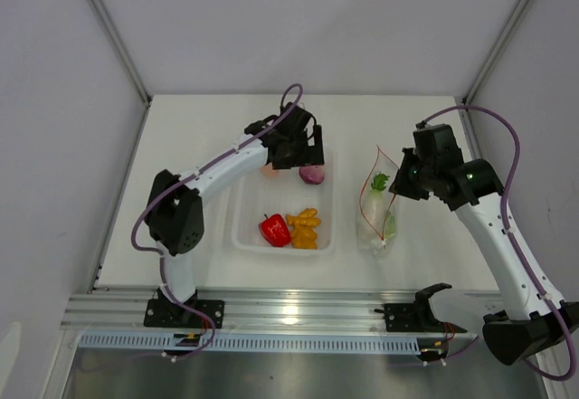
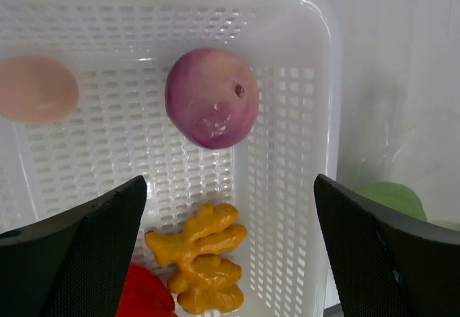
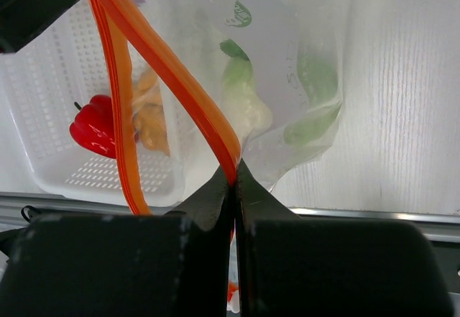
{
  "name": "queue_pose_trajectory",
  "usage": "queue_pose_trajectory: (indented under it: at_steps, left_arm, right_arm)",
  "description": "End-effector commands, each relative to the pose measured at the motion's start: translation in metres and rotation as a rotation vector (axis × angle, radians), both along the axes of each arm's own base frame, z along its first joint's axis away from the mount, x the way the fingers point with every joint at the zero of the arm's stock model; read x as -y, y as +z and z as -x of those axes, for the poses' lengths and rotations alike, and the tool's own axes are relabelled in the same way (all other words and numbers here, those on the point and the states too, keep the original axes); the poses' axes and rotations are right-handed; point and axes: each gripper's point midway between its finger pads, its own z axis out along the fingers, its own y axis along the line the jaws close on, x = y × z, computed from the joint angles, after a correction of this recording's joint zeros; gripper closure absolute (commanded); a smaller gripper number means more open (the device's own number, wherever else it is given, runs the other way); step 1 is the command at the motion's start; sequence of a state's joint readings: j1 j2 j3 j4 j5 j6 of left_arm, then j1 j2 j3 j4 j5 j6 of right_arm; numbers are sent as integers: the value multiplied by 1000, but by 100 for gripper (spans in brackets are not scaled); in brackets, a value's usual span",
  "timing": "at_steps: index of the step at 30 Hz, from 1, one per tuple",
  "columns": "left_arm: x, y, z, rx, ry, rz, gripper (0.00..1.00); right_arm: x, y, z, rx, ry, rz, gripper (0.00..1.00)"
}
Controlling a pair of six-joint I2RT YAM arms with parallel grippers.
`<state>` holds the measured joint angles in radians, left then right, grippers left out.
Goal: Place the food in the zip-top bag and seal the zipper
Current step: Pick up the fake vegetable from the bin.
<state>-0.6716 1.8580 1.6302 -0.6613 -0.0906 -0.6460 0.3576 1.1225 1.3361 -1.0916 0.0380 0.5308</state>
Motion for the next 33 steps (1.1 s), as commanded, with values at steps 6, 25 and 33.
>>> queue_pose_trajectory:
  at_steps: [6, 25, 33]
  left_arm:
    - [8, -10, -40, -104, 152, 108, 0]
    - [21, -62, -37, -315, 268, 176, 1]
    - [13, -84, -27, -364, 295, 135, 1]
  right_arm:
    - [0, -3, -8, 12, -4, 23, 100]
    - [-1, -11, -15, 1, 10, 40, 100]
    - [-3, -7, -17, 8, 13, 36, 100]
